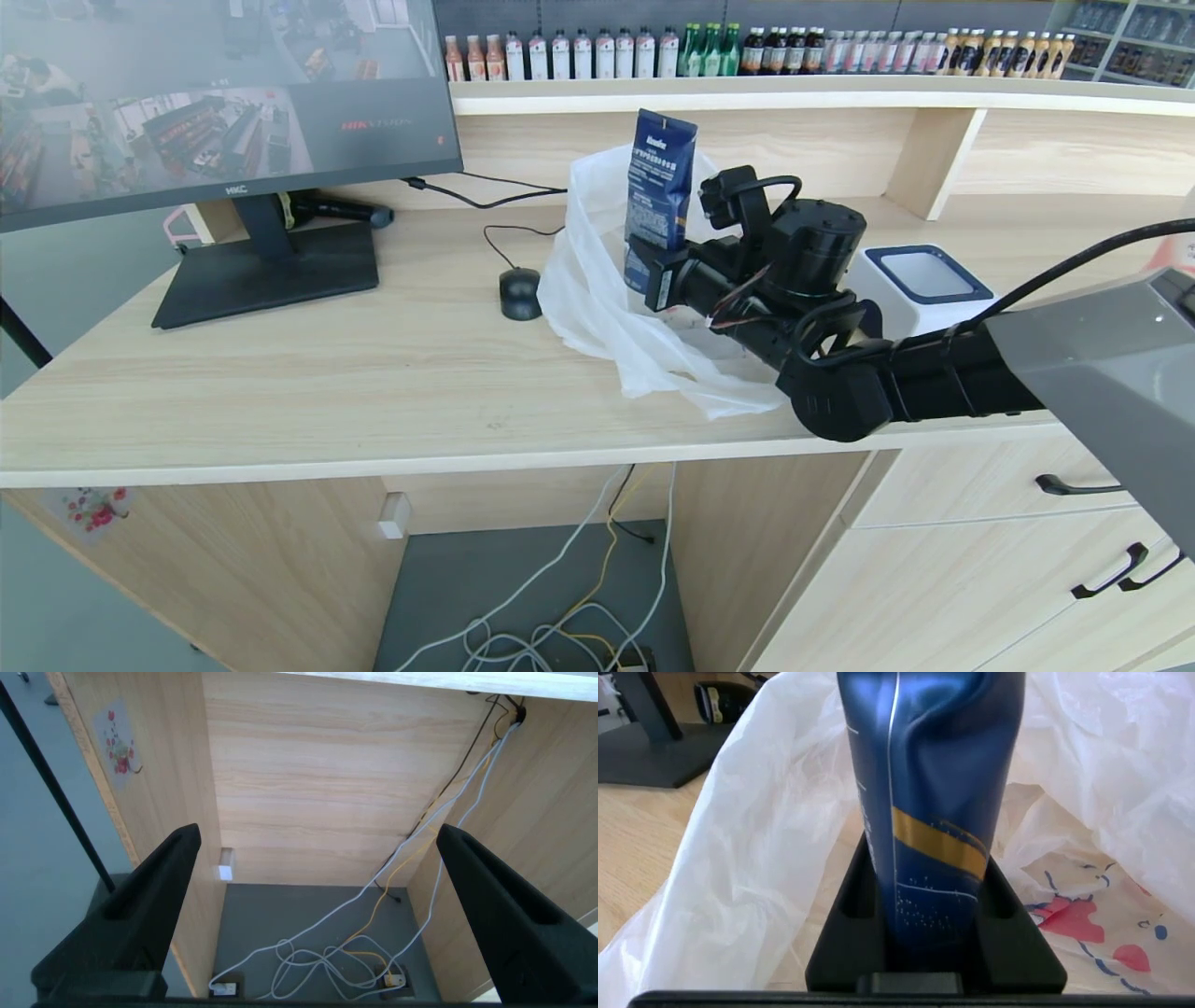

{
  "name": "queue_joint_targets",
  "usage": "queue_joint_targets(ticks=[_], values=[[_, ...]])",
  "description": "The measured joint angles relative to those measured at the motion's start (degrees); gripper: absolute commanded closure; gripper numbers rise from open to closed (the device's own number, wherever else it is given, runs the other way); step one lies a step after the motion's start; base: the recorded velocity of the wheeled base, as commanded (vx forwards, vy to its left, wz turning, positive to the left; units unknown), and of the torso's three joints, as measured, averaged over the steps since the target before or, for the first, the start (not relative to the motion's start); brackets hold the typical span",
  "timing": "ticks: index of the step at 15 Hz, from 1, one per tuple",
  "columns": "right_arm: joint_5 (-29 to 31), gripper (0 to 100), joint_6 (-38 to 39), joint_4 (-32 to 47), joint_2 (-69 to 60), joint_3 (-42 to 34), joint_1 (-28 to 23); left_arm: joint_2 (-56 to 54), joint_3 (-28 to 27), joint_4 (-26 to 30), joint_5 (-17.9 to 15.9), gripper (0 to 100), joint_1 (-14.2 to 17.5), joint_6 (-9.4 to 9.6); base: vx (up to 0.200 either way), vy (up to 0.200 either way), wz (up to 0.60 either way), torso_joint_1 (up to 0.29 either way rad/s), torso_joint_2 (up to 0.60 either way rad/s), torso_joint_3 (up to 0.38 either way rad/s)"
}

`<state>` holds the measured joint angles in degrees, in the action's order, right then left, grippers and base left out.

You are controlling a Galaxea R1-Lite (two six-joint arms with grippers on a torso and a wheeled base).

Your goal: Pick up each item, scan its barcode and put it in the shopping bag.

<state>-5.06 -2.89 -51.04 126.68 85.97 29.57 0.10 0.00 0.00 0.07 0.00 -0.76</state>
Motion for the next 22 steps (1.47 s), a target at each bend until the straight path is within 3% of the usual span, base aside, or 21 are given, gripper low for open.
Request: queue_joint_targets(ticks=[14, 22], values=[[0.09, 0, -0.04, -0.13, -2.34, -1.27, -0.06, 0.00, 0.00, 0.00, 0.00, 0, 0.00, 0.00, 0.000, 0.000, 0.00, 0.000, 0.00, 0.000], [0.46, 0, -0.26, -5.51, -12.85, -17.40, 0.02, 0.00, 0.00, 0.00, 0.00, 0, 0.00, 0.00, 0.000, 0.000, 0.00, 0.000, 0.00, 0.000]])
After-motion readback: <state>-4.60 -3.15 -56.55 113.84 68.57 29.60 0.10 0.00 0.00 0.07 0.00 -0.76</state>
